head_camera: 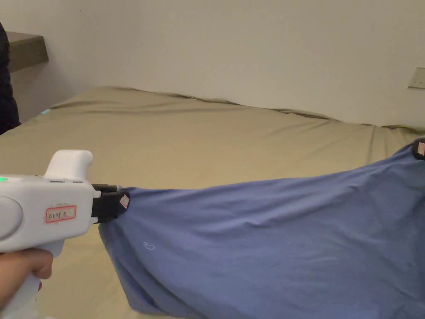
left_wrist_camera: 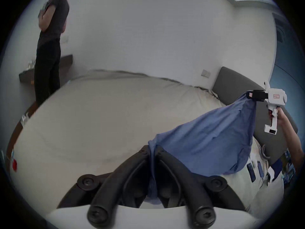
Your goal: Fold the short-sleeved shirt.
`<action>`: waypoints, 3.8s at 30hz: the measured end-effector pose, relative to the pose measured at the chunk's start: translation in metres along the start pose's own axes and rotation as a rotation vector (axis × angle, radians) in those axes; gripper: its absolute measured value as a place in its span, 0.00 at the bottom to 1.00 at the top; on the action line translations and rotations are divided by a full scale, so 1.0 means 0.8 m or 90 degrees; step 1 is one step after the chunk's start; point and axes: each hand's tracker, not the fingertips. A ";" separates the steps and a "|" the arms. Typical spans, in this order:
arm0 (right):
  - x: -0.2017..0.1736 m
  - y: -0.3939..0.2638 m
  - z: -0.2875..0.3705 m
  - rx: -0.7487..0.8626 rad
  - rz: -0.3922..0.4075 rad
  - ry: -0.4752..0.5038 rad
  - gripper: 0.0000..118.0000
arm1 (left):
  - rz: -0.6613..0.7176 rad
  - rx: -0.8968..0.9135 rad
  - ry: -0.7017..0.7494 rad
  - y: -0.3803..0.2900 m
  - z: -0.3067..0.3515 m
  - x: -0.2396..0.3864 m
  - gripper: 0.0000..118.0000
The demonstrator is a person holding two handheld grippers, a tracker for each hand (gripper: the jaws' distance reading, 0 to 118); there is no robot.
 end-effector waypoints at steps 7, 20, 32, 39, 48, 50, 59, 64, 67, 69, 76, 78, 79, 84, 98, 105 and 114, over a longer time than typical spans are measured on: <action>0.013 0.091 0.023 0.082 0.018 -0.052 0.07 | -0.039 0.063 0.017 0.141 -0.012 0.017 0.02; 0.025 0.225 0.019 0.178 0.048 -0.111 0.07 | -0.079 0.157 0.095 0.331 -0.044 0.033 0.02; -0.015 0.284 0.051 0.271 0.044 -0.106 0.07 | -0.082 0.240 0.150 0.405 -0.012 0.014 0.02; -0.042 0.303 0.083 0.291 0.067 -0.096 0.07 | -0.075 0.267 0.154 0.416 0.013 0.011 0.02; -0.056 0.209 0.113 0.192 0.065 -0.058 0.07 | -0.066 0.184 0.114 0.290 0.019 -0.001 0.02; -0.063 0.171 0.127 0.166 0.087 -0.050 0.07 | -0.064 0.175 0.105 0.260 0.012 -0.006 0.02; -0.069 -0.003 0.195 0.089 0.045 -0.035 0.07 | -0.041 0.141 0.041 0.091 0.060 -0.017 0.02; -0.062 -0.102 0.244 0.062 -0.006 -0.039 0.07 | -0.037 0.132 0.014 0.007 0.107 -0.007 0.02; -0.064 -0.164 0.268 0.045 -0.017 -0.044 0.07 | -0.037 0.121 0.007 -0.040 0.129 0.002 0.02; -0.067 -0.206 0.280 0.024 -0.032 -0.043 0.07 | -0.030 0.113 0.004 -0.071 0.139 0.006 0.02; -0.075 -0.349 0.311 -0.054 -0.092 -0.038 0.07 | 0.003 0.058 0.002 -0.185 0.152 -0.003 0.02; -0.076 -0.380 0.314 -0.074 -0.116 -0.036 0.07 | 0.025 0.020 0.003 -0.214 0.153 -0.005 0.02; -0.077 -0.396 0.314 -0.090 -0.133 -0.031 0.07 | 0.033 0.011 0.007 -0.230 0.154 -0.007 0.02; -0.078 -0.452 0.311 -0.135 -0.156 -0.045 0.07 | 0.050 -0.046 0.015 -0.292 0.153 -0.018 0.02; -0.089 -0.451 0.371 -0.083 -0.174 -0.114 0.91 | 0.041 -0.045 0.082 -0.330 0.221 -0.009 0.73; -0.137 -0.478 0.376 -0.100 -0.161 -0.135 0.51 | 0.014 0.005 0.070 -0.349 0.249 0.036 0.53; -0.148 -0.508 0.368 -0.150 -0.161 -0.125 0.05 | 0.023 -0.091 0.144 -0.366 0.217 0.026 0.00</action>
